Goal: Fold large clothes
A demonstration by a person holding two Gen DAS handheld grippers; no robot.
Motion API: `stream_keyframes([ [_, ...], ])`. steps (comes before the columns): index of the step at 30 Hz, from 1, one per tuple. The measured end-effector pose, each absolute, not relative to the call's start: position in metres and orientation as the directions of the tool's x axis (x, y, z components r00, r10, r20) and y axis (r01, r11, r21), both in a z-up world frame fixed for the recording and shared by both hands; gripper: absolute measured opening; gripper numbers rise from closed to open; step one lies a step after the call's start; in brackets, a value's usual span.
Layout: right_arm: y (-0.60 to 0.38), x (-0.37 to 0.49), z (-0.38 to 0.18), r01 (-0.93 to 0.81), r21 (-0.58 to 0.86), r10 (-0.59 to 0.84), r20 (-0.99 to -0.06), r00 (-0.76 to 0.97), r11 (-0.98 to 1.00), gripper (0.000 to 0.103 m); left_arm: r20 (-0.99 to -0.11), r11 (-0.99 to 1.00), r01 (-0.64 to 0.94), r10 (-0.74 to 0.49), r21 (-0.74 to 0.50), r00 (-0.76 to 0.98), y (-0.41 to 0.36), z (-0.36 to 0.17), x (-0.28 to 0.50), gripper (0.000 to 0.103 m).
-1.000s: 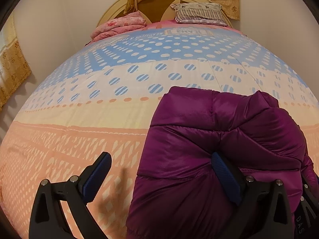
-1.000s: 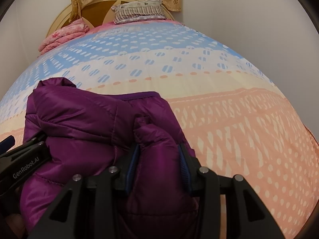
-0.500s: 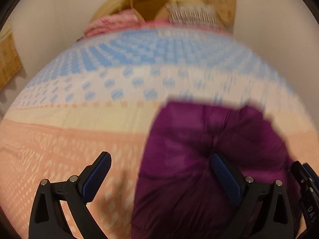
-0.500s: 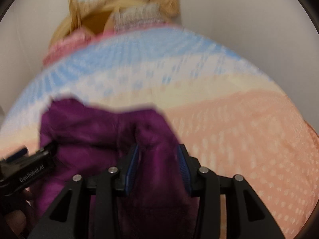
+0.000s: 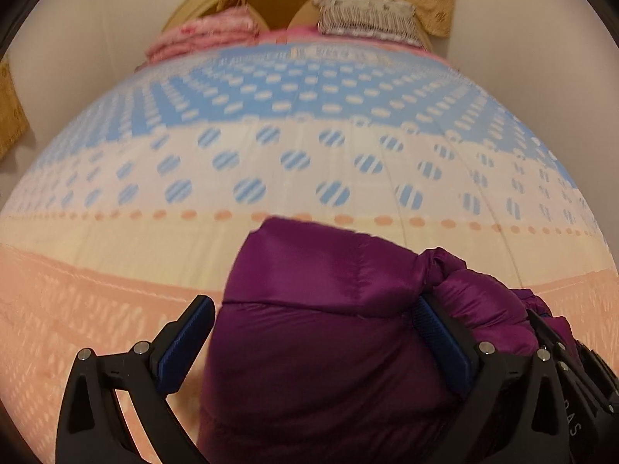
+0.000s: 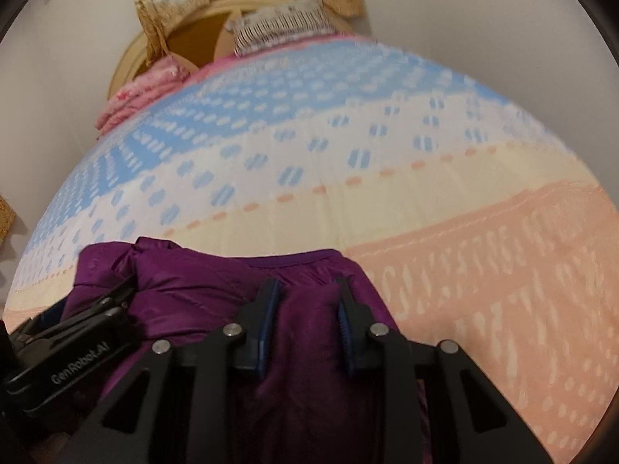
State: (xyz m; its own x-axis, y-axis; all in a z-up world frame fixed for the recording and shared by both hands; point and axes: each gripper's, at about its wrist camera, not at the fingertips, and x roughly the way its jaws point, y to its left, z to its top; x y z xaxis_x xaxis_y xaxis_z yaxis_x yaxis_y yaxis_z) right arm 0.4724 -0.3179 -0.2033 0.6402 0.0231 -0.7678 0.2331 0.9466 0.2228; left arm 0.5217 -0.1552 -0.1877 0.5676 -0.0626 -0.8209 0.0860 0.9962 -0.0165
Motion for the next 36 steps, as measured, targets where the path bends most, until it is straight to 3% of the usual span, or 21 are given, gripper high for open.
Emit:
stream_keyframes([
  [36, -0.305, 0.482, -0.21, 0.248, 0.07, -0.096, -0.795, 0.599, 0.966, 0.031, -0.826, 0.996, 0.092, -0.067, -0.018, 0.56, -0.159, -0.194, 0.522, 0.102],
])
